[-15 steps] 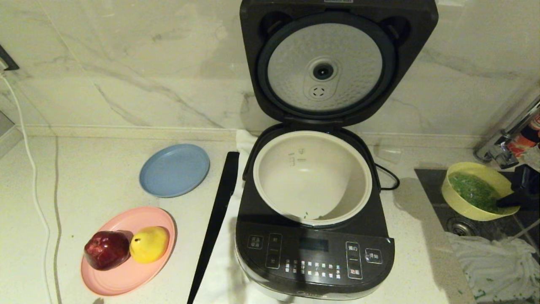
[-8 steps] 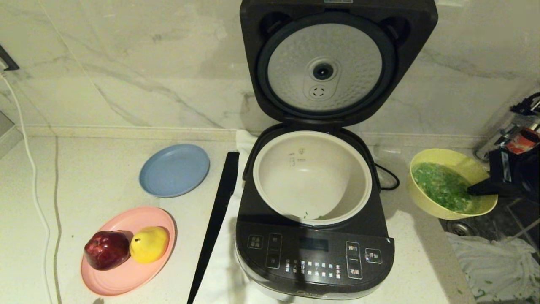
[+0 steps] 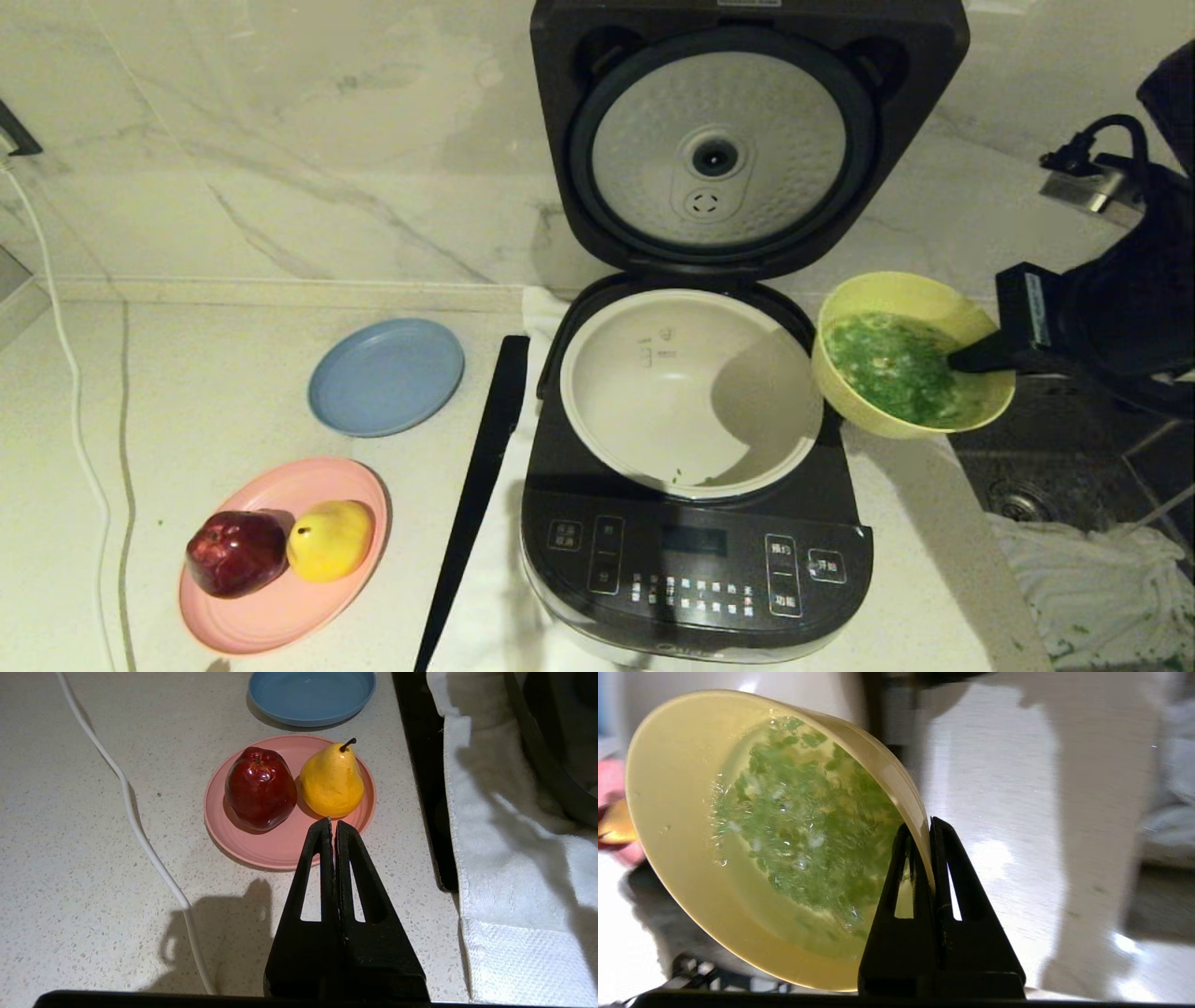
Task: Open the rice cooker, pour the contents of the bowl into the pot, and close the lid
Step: Pour the water from the bowl into the rice cooker
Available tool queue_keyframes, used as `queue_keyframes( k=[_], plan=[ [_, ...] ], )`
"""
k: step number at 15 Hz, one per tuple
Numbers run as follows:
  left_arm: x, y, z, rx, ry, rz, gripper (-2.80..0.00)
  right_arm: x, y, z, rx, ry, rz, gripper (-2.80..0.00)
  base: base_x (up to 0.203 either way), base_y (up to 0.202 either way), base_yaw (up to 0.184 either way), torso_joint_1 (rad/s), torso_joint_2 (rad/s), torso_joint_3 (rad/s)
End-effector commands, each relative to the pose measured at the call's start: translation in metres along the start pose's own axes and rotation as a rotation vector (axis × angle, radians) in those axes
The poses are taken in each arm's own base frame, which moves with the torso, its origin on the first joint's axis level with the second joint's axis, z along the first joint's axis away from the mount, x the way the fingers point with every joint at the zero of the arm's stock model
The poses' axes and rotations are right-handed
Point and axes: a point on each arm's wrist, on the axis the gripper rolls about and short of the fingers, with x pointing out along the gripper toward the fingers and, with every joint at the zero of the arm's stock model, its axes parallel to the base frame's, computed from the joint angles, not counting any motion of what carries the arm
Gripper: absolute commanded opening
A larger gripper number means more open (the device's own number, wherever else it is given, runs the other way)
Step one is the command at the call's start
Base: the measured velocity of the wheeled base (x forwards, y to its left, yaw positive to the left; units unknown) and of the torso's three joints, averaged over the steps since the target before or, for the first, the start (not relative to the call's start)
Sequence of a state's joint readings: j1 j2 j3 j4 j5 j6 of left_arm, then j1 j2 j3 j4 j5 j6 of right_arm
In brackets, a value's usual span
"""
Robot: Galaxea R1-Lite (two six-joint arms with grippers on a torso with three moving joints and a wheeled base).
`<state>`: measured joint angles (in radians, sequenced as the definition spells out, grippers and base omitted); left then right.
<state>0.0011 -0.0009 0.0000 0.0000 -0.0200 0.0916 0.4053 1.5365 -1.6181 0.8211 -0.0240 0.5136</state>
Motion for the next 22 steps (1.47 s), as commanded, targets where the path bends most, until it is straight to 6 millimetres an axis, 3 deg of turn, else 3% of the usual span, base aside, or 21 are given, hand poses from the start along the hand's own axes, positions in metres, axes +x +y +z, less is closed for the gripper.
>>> queue_keyframes(
  k=[1, 8, 15, 22],
  plan=[
    [0.001, 0.000, -0.003, 0.000, 0.009, 0.000, -2.80, 0.024, 0.024, 0.000, -0.029, 0.052, 0.030, -2.80, 0.000, 0.000, 0.000, 0.000, 0.00, 0.000],
    [0.001, 0.000, -0.002, 0.000, 0.008, 0.000, -2.80, 0.057, 0.071, 0.014, -0.045, 0.051, 0.111, -2.80, 0.000, 0.000, 0.000, 0.000, 0.00, 0.000],
    [0.001, 0.000, -0.003, 0.000, 0.009, 0.000, -2.80, 0.108, 0.085, 0.018, -0.047, -0.047, -0.007, -2.80, 0.000, 0.000, 0.000, 0.000, 0.00, 0.000],
    [0.001, 0.000, -0.003, 0.000, 0.009, 0.000, -2.80, 0.115, 0.103, 0.015, -0.059, -0.166, -0.037, -2.80, 0.000, 0.000, 0.000, 0.000, 0.00, 0.000]
  ],
)
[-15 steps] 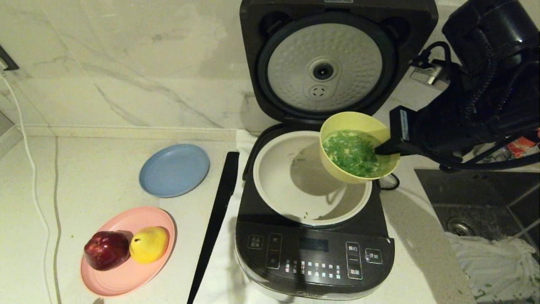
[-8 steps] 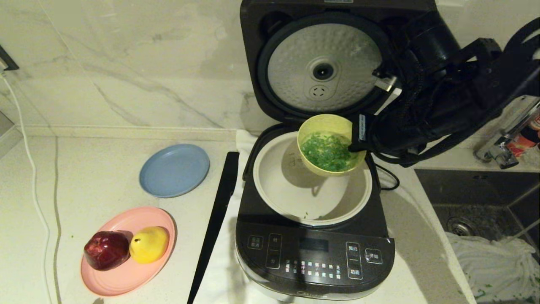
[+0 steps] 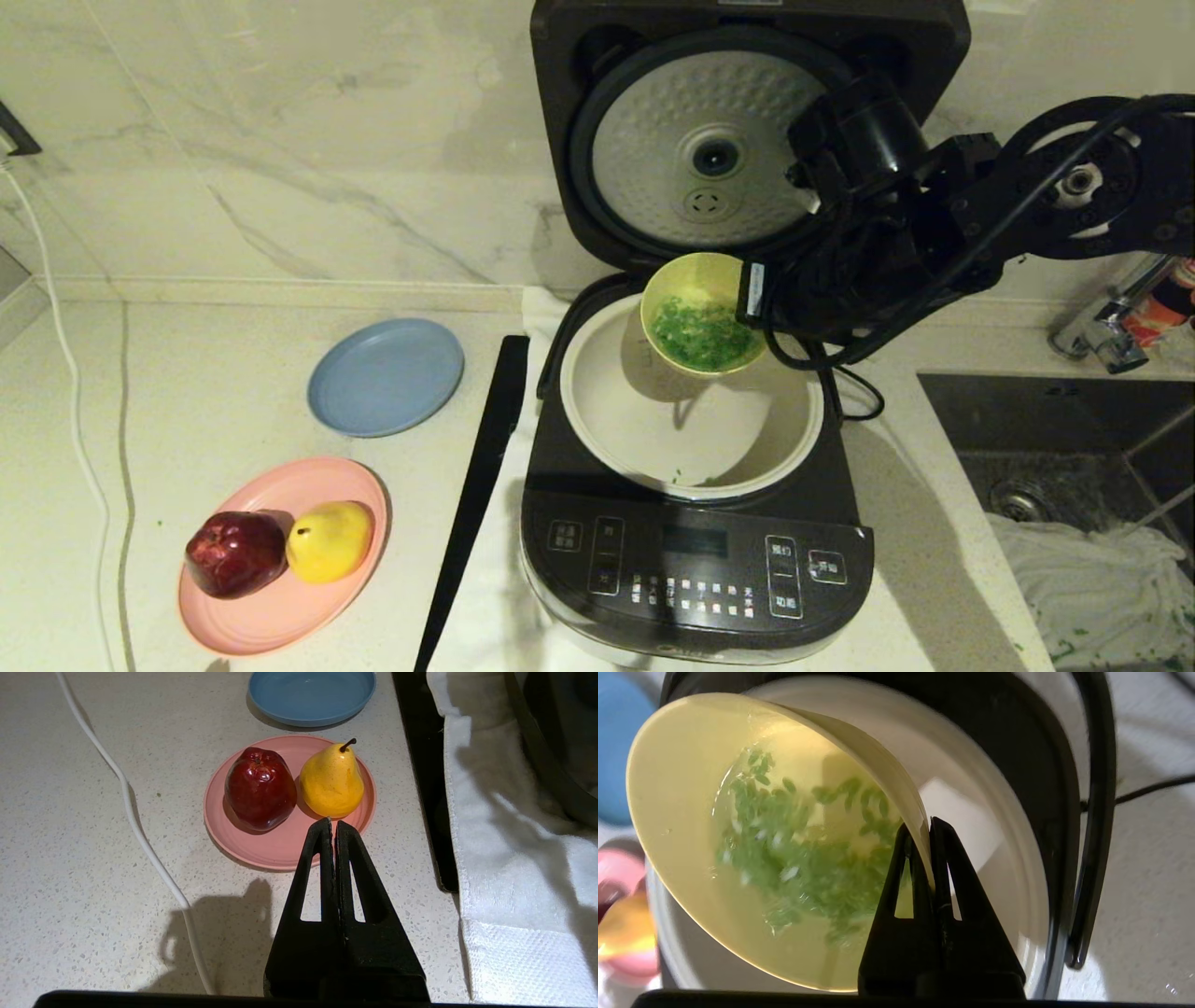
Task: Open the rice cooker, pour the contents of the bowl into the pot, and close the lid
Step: Pour the water from the bowl into the rice cooker
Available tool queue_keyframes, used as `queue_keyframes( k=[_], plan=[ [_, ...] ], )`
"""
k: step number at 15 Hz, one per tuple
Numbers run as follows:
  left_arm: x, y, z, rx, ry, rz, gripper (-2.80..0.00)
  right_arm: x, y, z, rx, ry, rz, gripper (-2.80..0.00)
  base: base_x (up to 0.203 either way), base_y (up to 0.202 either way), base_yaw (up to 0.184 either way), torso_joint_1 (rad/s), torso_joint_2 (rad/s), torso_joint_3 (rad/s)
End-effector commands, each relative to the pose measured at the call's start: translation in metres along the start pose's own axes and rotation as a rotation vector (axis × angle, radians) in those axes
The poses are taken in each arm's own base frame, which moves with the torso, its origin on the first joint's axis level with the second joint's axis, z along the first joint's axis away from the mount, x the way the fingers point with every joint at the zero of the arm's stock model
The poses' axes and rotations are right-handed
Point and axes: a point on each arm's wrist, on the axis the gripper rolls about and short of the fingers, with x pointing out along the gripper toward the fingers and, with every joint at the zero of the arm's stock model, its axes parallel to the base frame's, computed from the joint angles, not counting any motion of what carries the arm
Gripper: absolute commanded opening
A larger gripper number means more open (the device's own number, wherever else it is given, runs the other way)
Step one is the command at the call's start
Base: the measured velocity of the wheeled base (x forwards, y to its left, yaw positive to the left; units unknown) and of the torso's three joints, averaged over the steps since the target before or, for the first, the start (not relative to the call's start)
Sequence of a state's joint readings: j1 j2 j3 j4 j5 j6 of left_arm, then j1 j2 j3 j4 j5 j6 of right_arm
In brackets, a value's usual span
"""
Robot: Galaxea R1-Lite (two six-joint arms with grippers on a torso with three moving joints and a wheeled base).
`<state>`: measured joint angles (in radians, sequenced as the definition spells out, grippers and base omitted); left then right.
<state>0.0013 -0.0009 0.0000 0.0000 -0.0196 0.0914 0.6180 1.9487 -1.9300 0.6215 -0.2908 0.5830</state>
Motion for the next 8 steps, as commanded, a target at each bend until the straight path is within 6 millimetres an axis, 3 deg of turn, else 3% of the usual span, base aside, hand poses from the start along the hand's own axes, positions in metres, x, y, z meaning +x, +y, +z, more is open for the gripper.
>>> queue_keyframes(
  k=[1, 8],
  plan=[
    [0.001, 0.000, -0.002, 0.000, 0.008, -0.001, -2.80, -0.002, 0.011, -0.006, -0.018, -0.029, -0.011, -2.80, 0.000, 0.000, 0.000, 0.000, 0.00, 0.000],
    [0.001, 0.000, -0.003, 0.000, 0.008, -0.001, -2.80, 0.008, 0.024, -0.012, -0.043, -0.152, -0.115, -2.80, 0.000, 0.000, 0.000, 0.000, 0.00, 0.000]
  ],
)
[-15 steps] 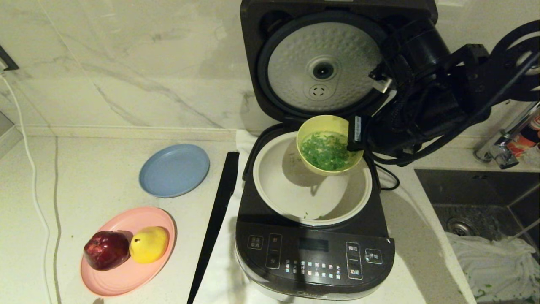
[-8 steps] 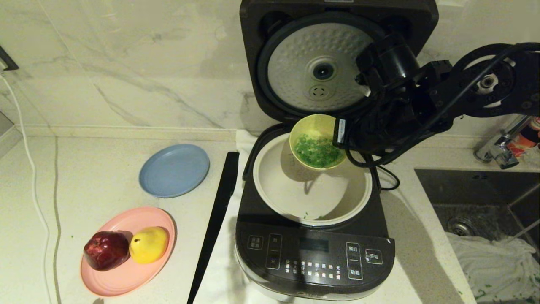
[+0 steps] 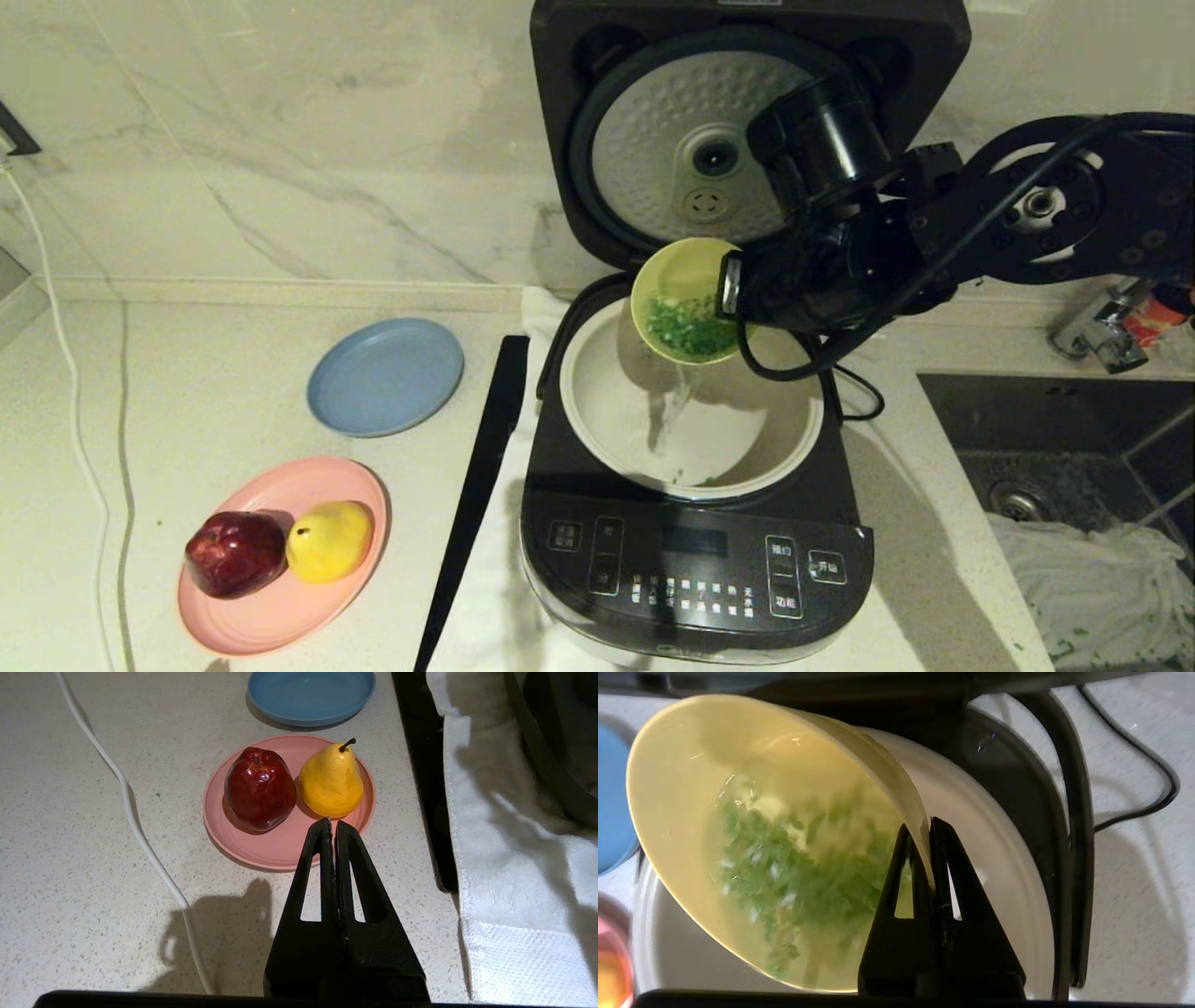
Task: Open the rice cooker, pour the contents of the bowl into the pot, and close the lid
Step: Pour the water from the bowl into the rice cooker
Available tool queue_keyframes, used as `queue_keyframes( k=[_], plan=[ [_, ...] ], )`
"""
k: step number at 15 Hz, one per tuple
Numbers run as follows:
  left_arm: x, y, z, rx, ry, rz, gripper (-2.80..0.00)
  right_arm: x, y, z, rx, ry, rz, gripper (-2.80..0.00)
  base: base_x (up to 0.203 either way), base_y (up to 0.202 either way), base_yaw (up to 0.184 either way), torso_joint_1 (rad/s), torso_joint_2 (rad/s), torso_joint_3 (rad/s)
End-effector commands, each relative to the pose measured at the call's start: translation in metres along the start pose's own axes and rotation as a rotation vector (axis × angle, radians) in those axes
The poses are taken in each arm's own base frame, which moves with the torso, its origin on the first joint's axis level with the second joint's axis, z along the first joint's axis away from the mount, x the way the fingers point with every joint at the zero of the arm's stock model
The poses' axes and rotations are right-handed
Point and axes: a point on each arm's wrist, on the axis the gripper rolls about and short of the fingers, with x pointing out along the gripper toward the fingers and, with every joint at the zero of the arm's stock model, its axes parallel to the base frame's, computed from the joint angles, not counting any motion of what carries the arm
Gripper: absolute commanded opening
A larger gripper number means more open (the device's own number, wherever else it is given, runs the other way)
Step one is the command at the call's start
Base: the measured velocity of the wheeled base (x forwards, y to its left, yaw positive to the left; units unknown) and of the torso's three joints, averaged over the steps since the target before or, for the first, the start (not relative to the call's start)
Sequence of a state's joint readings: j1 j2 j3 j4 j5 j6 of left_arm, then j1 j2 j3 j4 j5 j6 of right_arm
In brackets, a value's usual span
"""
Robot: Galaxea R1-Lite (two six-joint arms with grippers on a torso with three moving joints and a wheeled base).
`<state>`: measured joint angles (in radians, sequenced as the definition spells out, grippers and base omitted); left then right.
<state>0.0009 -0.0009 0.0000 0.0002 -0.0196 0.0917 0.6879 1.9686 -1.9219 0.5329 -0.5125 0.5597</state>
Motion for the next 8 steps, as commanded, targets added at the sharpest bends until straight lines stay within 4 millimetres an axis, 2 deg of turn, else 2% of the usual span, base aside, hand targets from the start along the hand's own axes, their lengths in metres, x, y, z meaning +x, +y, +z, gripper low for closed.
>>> queue_keyframes(
  k=[1, 8],
  plan=[
    [0.001, 0.000, -0.003, 0.000, 0.008, 0.000, -2.80, 0.008, 0.006, -0.005, -0.005, -0.030, -0.022, -2.80, 0.000, 0.000, 0.000, 0.000, 0.00, 0.000],
    [0.001, 0.000, -0.003, 0.000, 0.008, 0.000, -2.80, 0.023, 0.015, -0.023, -0.034, -0.235, -0.051, -2.80, 0.000, 0.000, 0.000, 0.000, 0.00, 0.000]
  ],
)
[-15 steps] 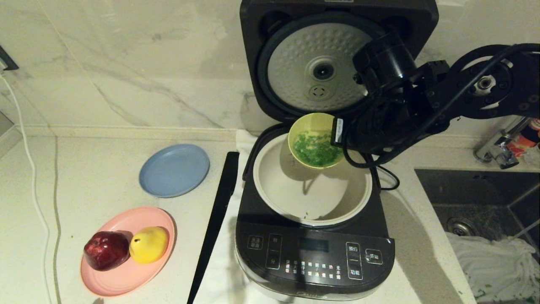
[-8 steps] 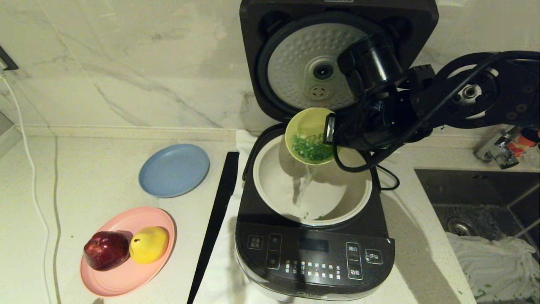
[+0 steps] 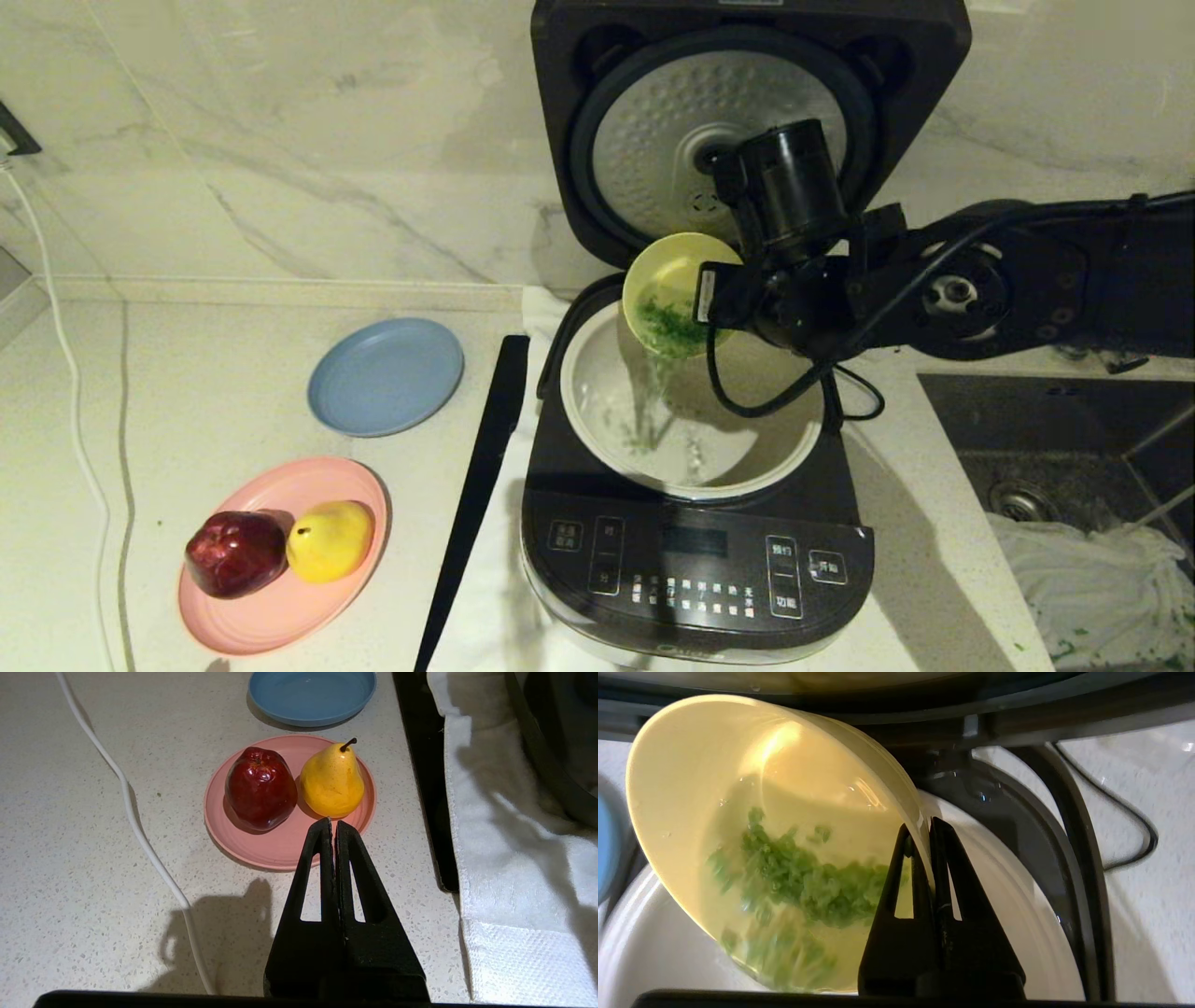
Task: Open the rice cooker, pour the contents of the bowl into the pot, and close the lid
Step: Pour the water from the bowl into the rice cooker
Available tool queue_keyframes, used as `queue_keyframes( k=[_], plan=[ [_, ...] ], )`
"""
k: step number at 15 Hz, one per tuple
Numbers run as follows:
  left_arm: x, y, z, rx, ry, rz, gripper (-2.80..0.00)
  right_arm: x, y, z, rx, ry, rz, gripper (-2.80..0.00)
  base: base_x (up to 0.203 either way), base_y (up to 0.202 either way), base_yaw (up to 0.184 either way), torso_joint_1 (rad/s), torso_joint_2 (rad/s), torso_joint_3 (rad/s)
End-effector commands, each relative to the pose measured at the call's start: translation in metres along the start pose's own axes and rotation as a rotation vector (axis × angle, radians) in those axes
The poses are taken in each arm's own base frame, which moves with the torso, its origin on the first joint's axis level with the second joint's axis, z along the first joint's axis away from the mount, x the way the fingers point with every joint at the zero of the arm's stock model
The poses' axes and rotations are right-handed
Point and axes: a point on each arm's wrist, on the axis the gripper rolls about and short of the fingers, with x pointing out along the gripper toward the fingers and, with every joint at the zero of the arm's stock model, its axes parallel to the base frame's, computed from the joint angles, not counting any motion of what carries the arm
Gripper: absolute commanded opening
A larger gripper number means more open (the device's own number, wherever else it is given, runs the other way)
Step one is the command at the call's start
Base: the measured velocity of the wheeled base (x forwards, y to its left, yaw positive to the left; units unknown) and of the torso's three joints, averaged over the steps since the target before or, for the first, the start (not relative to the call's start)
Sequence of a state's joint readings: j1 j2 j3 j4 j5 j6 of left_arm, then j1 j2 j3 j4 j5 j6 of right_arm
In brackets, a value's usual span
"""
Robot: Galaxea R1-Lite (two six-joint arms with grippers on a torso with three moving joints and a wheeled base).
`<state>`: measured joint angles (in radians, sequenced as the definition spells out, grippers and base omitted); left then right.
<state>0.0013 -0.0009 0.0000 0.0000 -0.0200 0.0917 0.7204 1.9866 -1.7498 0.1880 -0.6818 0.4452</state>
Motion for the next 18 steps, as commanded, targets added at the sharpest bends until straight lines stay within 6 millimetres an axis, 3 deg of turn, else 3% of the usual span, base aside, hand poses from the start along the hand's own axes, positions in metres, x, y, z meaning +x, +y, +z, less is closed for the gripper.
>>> queue_keyframes(
  k=[1, 7, 11, 18],
  plan=[
    [0.001, 0.000, -0.003, 0.000, 0.008, 0.000, -2.80, 0.003, 0.001, -0.009, -0.004, -0.096, 0.003, -2.80, 0.000, 0.000, 0.000, 0.000, 0.00, 0.000],
    [0.001, 0.000, -0.003, 0.000, 0.009, 0.000, -2.80, -0.008, 0.004, -0.023, -0.079, -0.421, 0.036, -2.80, 0.000, 0.000, 0.000, 0.000, 0.00, 0.000],
    [0.001, 0.000, -0.003, 0.000, 0.009, 0.000, -2.80, -0.002, 0.000, -0.051, -0.152, -0.518, 0.014, -2.80, 0.000, 0.000, 0.000, 0.000, 0.00, 0.000],
    [0.001, 0.000, -0.002, 0.000, 0.007, -0.001, -2.80, 0.010, 0.002, -0.065, -0.267, -0.630, 0.001, -2.80, 0.000, 0.000, 0.000, 0.000, 0.00, 0.000]
  ],
)
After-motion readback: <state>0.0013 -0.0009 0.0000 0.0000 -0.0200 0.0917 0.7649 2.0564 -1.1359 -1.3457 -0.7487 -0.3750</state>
